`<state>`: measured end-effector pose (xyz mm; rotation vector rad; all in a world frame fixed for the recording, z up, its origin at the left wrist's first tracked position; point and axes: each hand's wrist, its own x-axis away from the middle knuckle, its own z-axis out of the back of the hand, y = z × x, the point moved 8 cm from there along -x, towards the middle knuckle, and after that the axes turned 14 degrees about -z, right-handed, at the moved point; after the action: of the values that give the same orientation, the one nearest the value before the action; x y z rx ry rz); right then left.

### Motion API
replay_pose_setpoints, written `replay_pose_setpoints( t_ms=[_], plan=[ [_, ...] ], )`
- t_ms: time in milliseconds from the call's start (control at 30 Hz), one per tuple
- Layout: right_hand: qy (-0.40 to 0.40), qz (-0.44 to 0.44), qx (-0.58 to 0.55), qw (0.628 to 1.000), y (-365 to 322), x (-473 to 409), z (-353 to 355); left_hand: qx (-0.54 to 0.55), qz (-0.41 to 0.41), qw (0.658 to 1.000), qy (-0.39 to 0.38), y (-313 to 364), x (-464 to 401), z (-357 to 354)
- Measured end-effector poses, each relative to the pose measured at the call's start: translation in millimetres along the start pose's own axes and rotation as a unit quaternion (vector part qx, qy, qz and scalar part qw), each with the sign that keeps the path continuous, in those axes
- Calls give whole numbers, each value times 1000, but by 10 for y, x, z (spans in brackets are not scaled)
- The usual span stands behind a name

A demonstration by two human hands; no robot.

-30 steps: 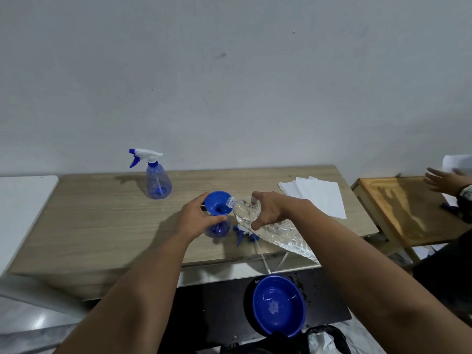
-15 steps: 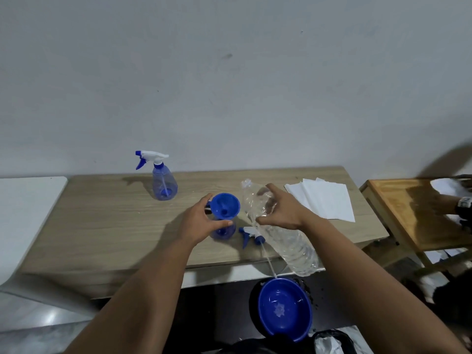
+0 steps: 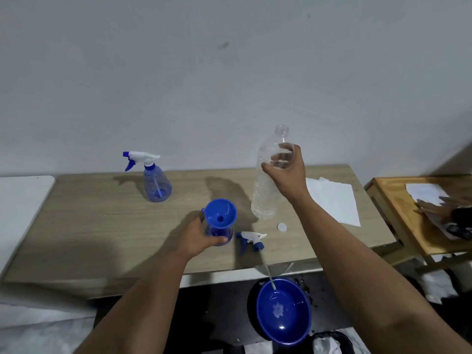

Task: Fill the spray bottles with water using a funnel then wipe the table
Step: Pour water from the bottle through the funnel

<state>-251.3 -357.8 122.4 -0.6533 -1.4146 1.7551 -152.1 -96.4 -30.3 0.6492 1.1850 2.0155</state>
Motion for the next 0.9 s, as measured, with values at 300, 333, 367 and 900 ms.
replay_pose_setpoints(
  t_ms=[300,333,367,900],
  plan=[
    [67,-18,-31,997,436,-579,-432,4,53,998,36,-312,-110,-230],
    [68,-17,-31,997,463,-604,-460,-5,56,998,40,-305,-105,-230],
    [68,-15,-30,997,484,-625,-482,-10,60,997,44,-290,-100,-225],
    [7,-131,11,991,905,-251,-465,-36,98,994,22,-181,-101,-174]
  ],
)
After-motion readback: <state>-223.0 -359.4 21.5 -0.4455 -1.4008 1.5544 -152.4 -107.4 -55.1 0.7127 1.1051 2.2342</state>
